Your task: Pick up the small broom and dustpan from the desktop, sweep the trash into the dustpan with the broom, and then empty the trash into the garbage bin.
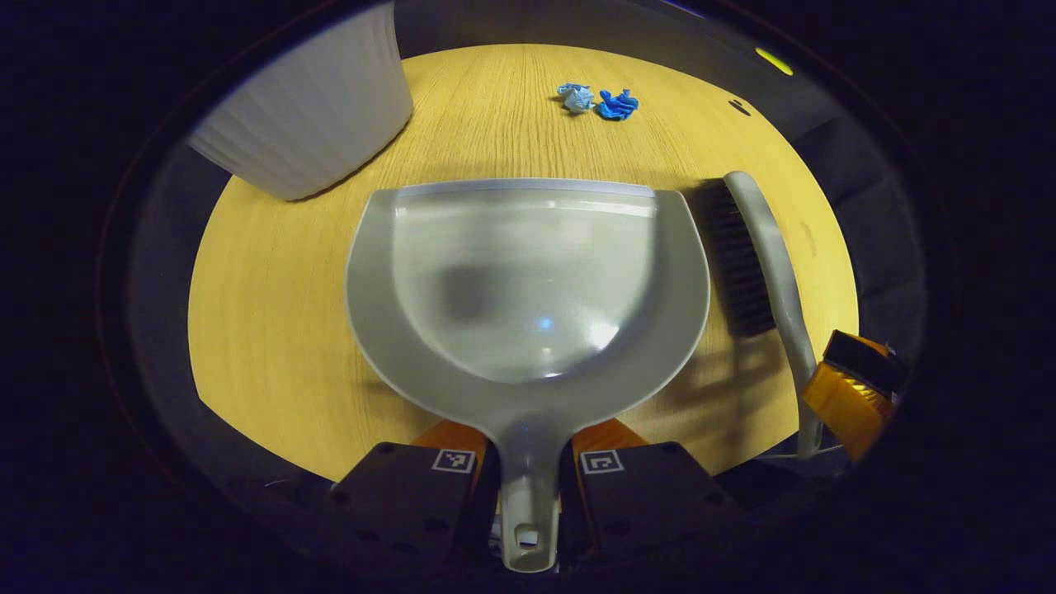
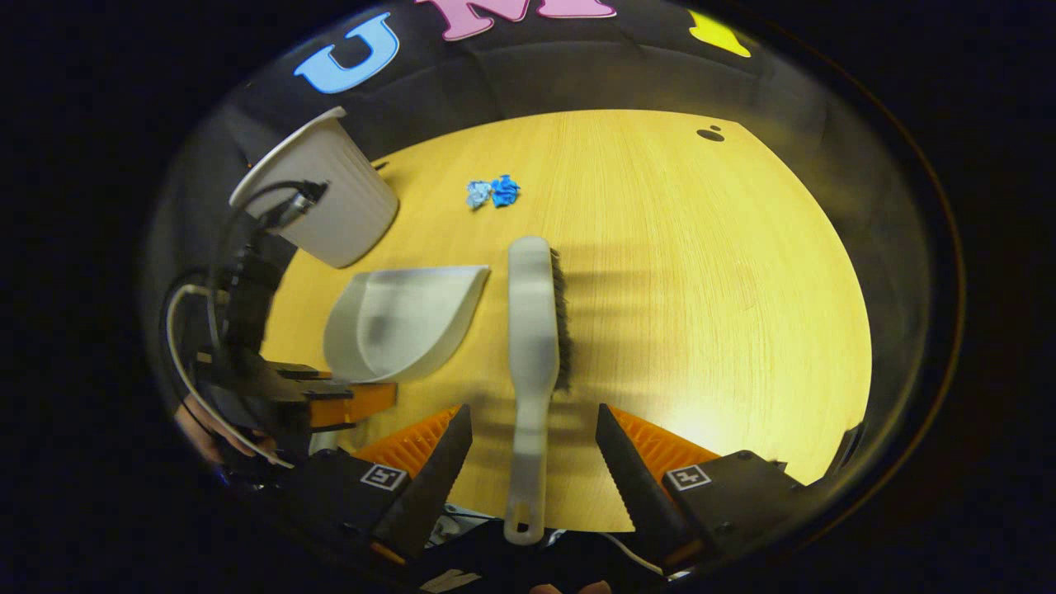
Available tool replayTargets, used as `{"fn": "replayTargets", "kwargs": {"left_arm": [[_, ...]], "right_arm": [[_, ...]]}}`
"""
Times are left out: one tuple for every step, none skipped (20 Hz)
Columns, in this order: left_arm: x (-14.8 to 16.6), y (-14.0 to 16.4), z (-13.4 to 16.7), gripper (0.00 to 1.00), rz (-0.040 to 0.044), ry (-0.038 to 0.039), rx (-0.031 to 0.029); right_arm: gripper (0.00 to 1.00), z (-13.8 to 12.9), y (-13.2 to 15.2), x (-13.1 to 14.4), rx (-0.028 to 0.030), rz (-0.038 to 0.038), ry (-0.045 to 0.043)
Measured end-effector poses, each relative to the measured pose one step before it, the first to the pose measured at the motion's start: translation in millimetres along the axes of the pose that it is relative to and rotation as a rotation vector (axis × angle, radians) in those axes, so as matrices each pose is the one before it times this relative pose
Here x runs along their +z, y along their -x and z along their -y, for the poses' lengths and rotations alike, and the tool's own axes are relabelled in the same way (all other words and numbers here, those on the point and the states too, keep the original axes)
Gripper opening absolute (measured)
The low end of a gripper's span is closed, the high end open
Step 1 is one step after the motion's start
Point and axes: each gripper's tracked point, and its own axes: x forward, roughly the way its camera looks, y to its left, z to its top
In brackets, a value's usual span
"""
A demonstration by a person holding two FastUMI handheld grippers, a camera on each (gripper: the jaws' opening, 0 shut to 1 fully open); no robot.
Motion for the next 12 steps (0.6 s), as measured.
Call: {"fn": "replayTargets", "kwargs": {"left_arm": [[-0.74,0.21,-0.09,0.30,0.00675,0.01167,-0.00469],[-0.81,0.51,0.08,0.30,-0.00023,0.01115,0.00615],[-3.18,-0.80,-0.46,0.30,-0.01320,0.00467,0.00899],[1.04,-0.89,0.85,0.30,-0.00168,-0.01561,0.00747],[-1.04,0.31,-0.23,0.30,-0.00108,-0.01686,0.00618],[-0.17,0.73,0.01,0.30,0.00320,-0.01379,0.00404],[0.28,-1.66,0.12,0.30,0.00299,-0.00871,0.00119],[-0.16,-0.08,0.11,0.30,0.00398,-0.00393,-0.00072],[-0.57,-0.04,0.14,0.30,0.00429,-0.00013,-0.00021],[-1.06,0.22,0.19,0.30,-0.00109,0.00596,0.00091],[-0.55,0.50,0.15,0.30,-0.00292,0.00665,0.00203],[-0.01,0.49,0.18,0.30,0.00035,0.00490,-0.00073]], "right_arm": [[0.98,-0.52,-5.26,-1.98,-0.00464,-0.02115,0.01176],[0.98,0.80,-6.52,-4.31,-0.01125,-0.03552,0.00942],[0.98,-0.49,-5.94,-2.01,-0.00044,-0.02803,0.01147],[0.98,0.66,-8.35,-1.65,-0.01321,-0.03241,0.01600],[0.98,1.94,-5.86,-2.28,-0.01073,-0.03498,0.01162],[0.98,-0.31,-6.00,-1.98,-0.00654,-0.02717,0.00506],[0.97,-1.80,-4.57,1.02,-0.00110,-0.02622,-0.01597],[0.97,-3.53,-6.09,0.69,0.01025,-0.02481,-0.02087],[0.96,-2.57,-3.84,0.17,0.00721,-0.02833,-0.02297],[0.89,2.67,-1.11,0.37,-0.00890,-0.03160,-0.00786],[0.77,-5.79,-3.33,6.61,0.03502,0.00247,-0.01699],[0.47,-2.66,-3.48,0.68,0.01593,-0.03000,-0.00599]]}}
